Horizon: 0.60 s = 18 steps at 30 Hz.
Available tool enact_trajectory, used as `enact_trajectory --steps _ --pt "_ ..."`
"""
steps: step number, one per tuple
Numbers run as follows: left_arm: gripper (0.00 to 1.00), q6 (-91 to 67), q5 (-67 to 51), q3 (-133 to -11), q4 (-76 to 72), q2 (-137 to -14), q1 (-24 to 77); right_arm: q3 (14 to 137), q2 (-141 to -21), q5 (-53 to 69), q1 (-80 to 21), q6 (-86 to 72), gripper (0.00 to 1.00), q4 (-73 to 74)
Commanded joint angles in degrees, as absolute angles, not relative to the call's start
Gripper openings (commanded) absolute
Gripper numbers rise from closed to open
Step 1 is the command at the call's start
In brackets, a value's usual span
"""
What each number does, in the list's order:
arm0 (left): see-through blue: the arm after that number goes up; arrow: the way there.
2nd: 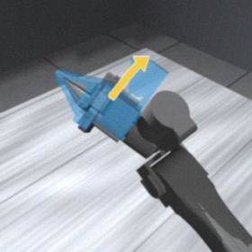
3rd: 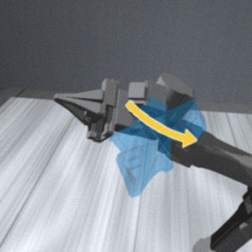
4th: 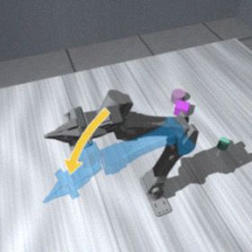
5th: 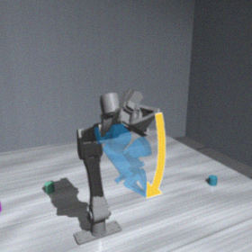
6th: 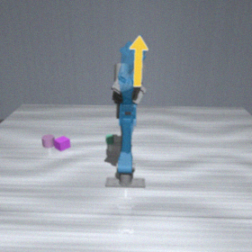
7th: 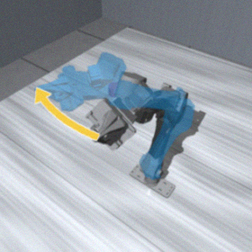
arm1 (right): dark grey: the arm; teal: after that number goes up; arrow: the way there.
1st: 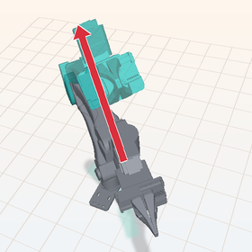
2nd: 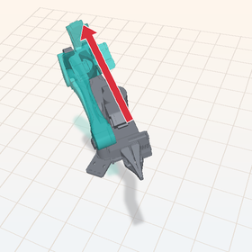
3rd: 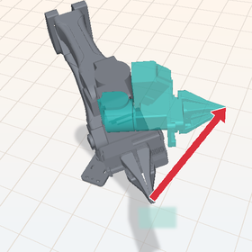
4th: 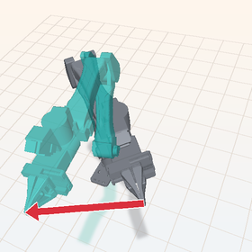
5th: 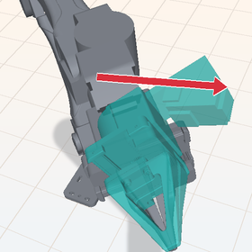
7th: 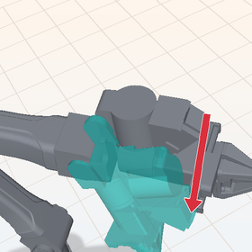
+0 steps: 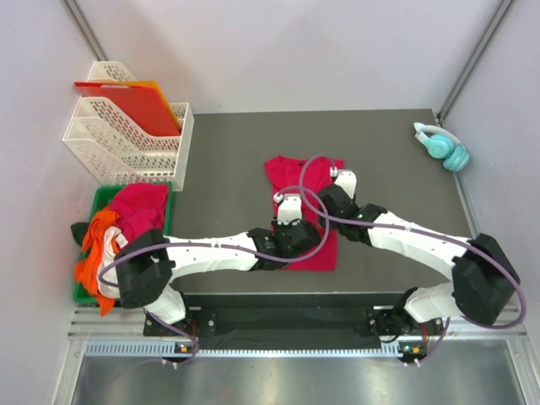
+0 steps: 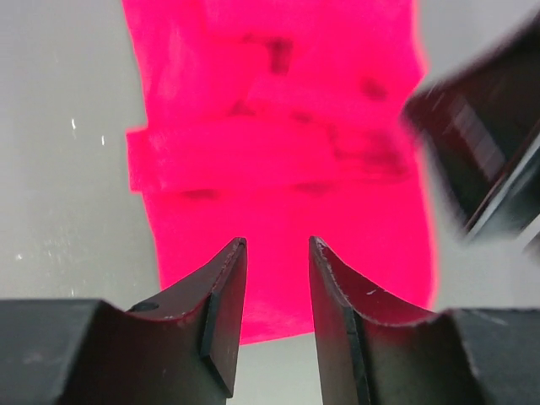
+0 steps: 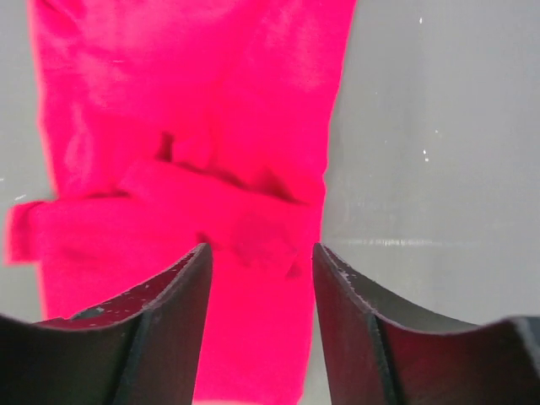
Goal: Fold and stack the t-shirts
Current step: Fold the tshirt
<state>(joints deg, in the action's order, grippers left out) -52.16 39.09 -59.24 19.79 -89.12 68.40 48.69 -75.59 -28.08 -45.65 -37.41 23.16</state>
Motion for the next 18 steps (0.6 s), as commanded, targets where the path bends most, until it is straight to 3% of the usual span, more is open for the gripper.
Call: enact_trajectory --steps 1,6,13,16,18 --pt "0.4 -53.7 37.53 -56.69 16.61 -90.53 68.47 48.78 -79.71 -24.17 -43.16 -34.81 0.49 16.53" --pt "0.37 -53.88 37.71 -55.02 16.87 -90.26 68.47 49.13 -80.07 -23.29 -42.45 -35.07 0.45 16.17" --pt "0.13 -53.7 35.6 -53.53 16.44 -92.19 68.47 48.34 -75.33 -18.11 -43.59 -37.53 0.1 17.49" --pt "0.0 -55.19 35.07 -52.12 15.47 -92.63 68.47 47.64 -75.23 -17.05 -45.26 -39.02 0.0 18.19" --pt "0.0 -55.37 34.63 -51.42 14.94 -93.07 68.47 46.67 -75.32 -16.7 -46.4 -39.99 0.0 18.11"
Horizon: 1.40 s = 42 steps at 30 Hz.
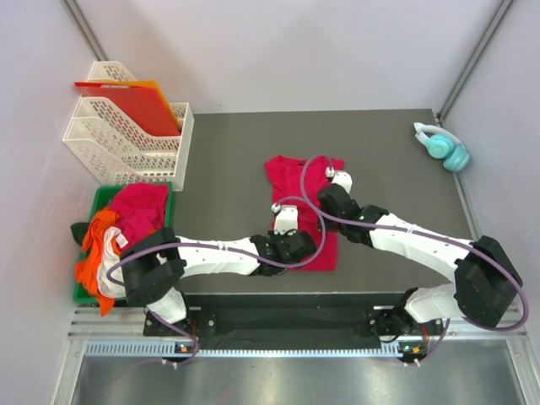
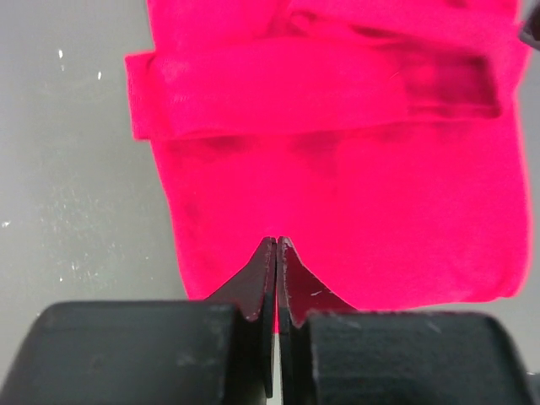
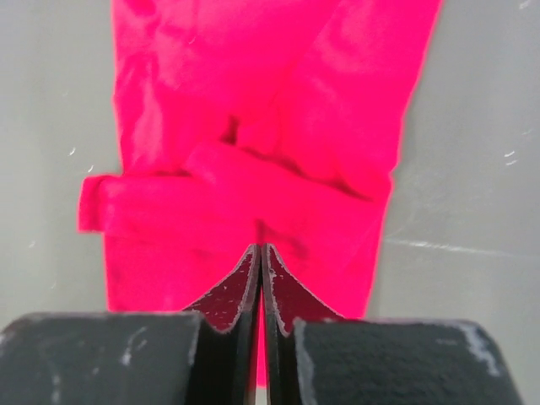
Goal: Fold and stack the t-shirts
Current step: Fold the tshirt
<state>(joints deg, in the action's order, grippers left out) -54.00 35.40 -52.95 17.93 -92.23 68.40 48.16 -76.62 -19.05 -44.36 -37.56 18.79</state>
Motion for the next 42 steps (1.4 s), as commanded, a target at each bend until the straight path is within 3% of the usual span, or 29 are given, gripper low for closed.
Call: enact_trajectory --steps 1,21,42 --pt "0.0 -55.72 34.45 -51.16 14.59 -93.77 68.47 46.41 -75.76 -16.26 -46.67 -40.34 0.0 17.84" --pt "0.0 -58.54 31.11 -49.57 13.27 -98.17 68.55 45.17 -88.4 -7.82 -48.34 -44.12 0.0 12.75" --pt "0.0 -59.77 30.41 -49.13 17.23 -95.89 70.75 59.5 -99.31 -10.37 -38.94 -39.11 0.0 15.47"
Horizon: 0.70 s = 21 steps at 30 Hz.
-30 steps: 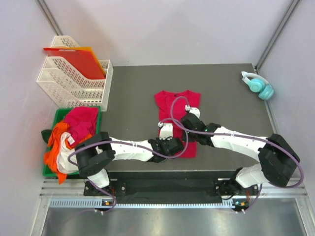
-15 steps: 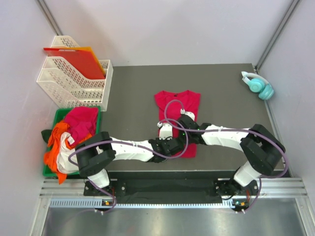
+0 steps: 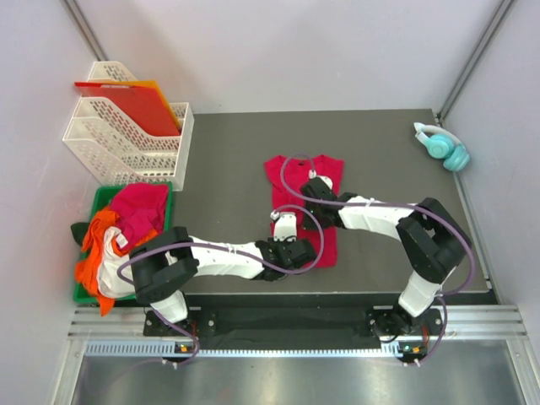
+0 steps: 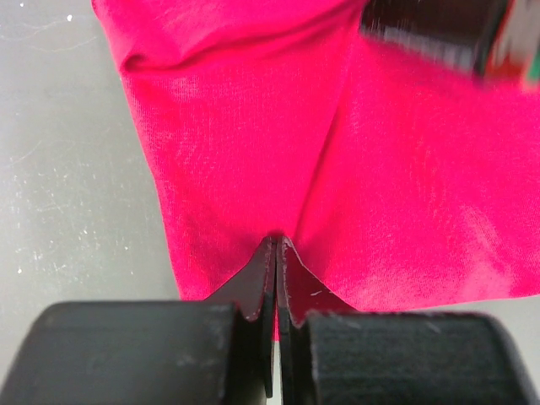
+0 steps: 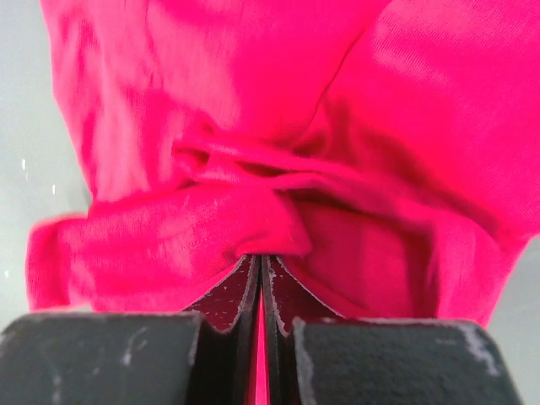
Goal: Fold and stack the t-shirts
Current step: Fold the tshirt
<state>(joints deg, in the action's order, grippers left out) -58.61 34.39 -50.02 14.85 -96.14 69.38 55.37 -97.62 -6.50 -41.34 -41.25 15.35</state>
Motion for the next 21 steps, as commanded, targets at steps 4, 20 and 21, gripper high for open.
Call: enact_trajectory --steps 4,20,21 --pt "0.0 -59.77 30.32 -49.04 17.49 -95.89 70.84 62.75 -100.81 -10.72 -36.75 -38.15 0.0 16.08" --pt "0.0 -58.98 32.43 -50.36 20.47 -95.19 70.93 72.51 -101.35 -14.15 -33.05 -33.05 0.26 14.68" --pt "0.06 -58.28 33.13 -50.62 21.0 -94.84 70.93 71.99 -98.81 -14.5 -33.22 -32.7 0.35 14.94"
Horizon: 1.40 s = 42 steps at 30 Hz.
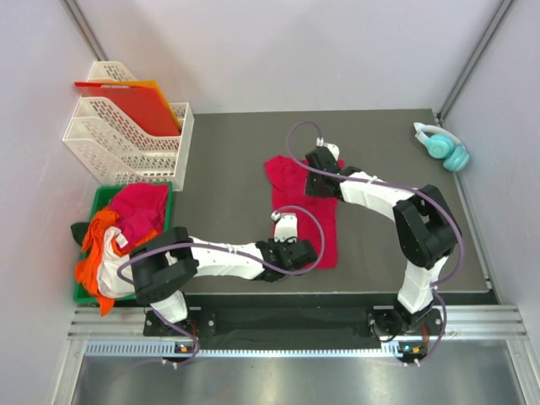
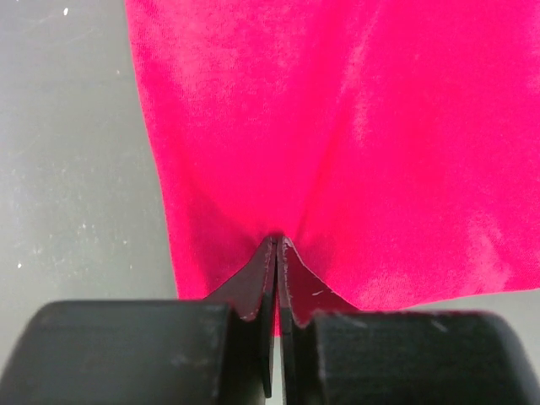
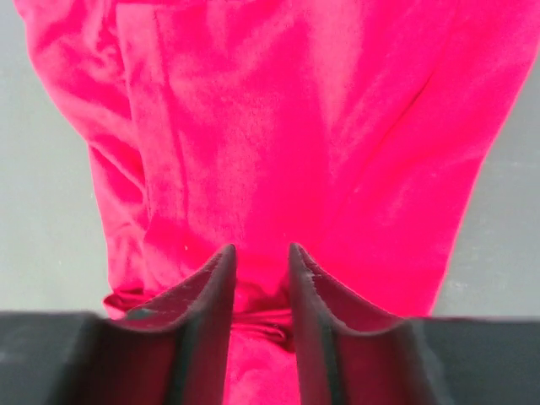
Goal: Fold and stack the t-shirts
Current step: Fold the tshirt
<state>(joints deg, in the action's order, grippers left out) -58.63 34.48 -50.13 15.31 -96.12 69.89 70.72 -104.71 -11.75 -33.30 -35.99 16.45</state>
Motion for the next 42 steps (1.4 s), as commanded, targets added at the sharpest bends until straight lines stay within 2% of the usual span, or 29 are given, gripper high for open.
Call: enact_trajectory --steps 1,3,4,12,17,24,32,42 --pt "0.11 -57.92 34.44 -51.23 21.18 -94.49 70.93 71.63 -97.57 -15.11 -33.66 -31.91 0.44 15.46" --pt "0.2 -56.35 35.77 -51.85 21.62 -93.43 70.93 69.89 -93.89 -15.99 -34.45 -31.47 0.54 17.57" --pt "0.22 -55.9 36.99 -52.64 21.8 -93.17 70.93 68.57 -92.39 -16.95 -35.41 -31.2 0.55 18.1" --pt "0.23 -54.05 38.06 -54.58 21.62 -93.52 70.93 48.11 -74.29 -21.97 -42.27 -37.43 0.53 21.35" --pt "0.23 -54.32 38.32 -54.14 21.71 -93.08 70.93 40.97 -67.16 -23.11 -45.26 -42.8 0.51 24.78" --pt "0.22 -54.84 38.15 -55.55 22.94 -95.18 70.93 34.37 -64.42 -23.56 -48.86 -47.8 0.48 25.4" --pt "0.2 -56.77 37.0 -54.84 23.12 -95.27 70.93 31.73 -64.34 -23.47 -54.49 -52.11 0.44 25.49" --pt "0.18 -57.83 36.83 -54.4 23.47 -95.45 70.93 29.71 -65.83 -22.94 -56.07 -54.58 0.39 25.49"
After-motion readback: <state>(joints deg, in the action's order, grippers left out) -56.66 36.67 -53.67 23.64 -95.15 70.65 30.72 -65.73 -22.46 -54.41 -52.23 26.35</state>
